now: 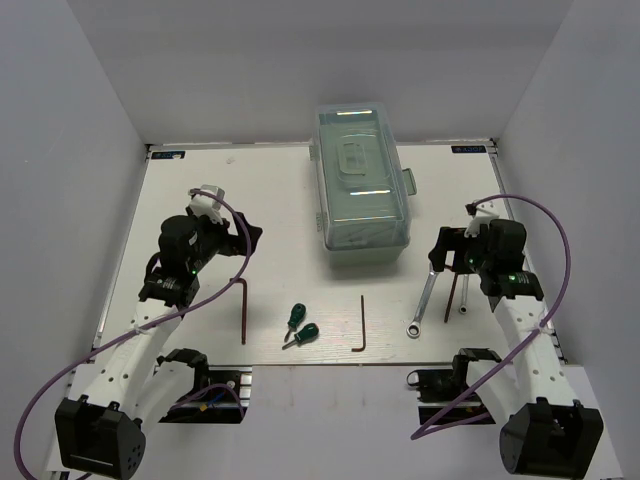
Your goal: Sort the tools into containers
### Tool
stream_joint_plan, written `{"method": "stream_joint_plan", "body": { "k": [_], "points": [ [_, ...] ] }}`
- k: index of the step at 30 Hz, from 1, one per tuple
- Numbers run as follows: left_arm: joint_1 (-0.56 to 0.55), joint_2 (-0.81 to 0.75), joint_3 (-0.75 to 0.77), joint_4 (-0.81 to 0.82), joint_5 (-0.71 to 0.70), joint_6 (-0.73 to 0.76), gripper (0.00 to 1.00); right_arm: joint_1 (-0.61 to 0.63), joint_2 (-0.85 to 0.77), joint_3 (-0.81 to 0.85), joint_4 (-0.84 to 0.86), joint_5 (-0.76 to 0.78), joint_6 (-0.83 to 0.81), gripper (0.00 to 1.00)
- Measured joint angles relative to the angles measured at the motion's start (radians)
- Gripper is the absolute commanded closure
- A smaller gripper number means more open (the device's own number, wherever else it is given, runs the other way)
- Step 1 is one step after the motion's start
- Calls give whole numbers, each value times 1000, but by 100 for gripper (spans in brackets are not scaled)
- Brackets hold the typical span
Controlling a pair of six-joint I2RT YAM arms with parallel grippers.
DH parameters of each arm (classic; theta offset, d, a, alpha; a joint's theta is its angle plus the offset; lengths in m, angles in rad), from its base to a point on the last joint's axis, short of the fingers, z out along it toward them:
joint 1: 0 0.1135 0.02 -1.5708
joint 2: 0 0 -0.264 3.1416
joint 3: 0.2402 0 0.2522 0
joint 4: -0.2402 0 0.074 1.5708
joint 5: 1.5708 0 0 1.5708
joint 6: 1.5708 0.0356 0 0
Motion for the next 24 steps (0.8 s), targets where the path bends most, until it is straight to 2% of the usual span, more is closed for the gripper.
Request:
{"method": "stream_joint_plan", "body": {
  "k": [5,8,9,11,12,13,14,15,16,17,18,19,20,21,22,23,24],
  "points": [
    [0,0,0,7,29,-2,0,-6,15,0,-2,-12,-36,10],
    [0,0,0,15,43,-2,0,-7,10,-16,0,-69,-87,10],
    [0,0,0,15,47,-2,0,-8,6,-29,-2,-100,-113,13],
    [0,1,0,18,56,-5,0,-8,-2,-45,-17,-148,-170,75],
    [0,2,0,18,61,-6,5,-6,-2,-44,-29,-169,-193,100],
    [0,3,0,18,66,-9,13,-5,0,-40,-35,-186,-209,100],
    [0,4,0,20,71,-13,26,-4,11,-19,-61,-198,-218,100],
    [0,7,0,21,79,-15,63,-4,32,23,-98,-210,-224,100],
    [0,11,0,22,87,-21,84,-4,57,72,-117,-221,-228,100],
    [0,18,0,26,97,-17,100,-3,90,140,-140,-240,-230,100],
    [0,28,0,29,108,-18,100,0,130,225,-159,-261,-228,88],
    [0,38,0,31,117,-18,100,3,172,306,-164,-280,-217,71],
    [0,52,0,31,129,-17,100,7,221,409,-161,-305,-207,46],
    [0,64,0,31,139,-18,95,15,259,484,-152,-321,-189,42],
    [0,76,0,31,151,-18,59,27,307,573,-148,-338,-174,36],
    [0,85,0,34,166,-15,40,42,347,644,-139,-351,-155,29],
    [0,93,0,37,181,-15,27,60,397,720,-139,-365,-131,29]
  ]
}}
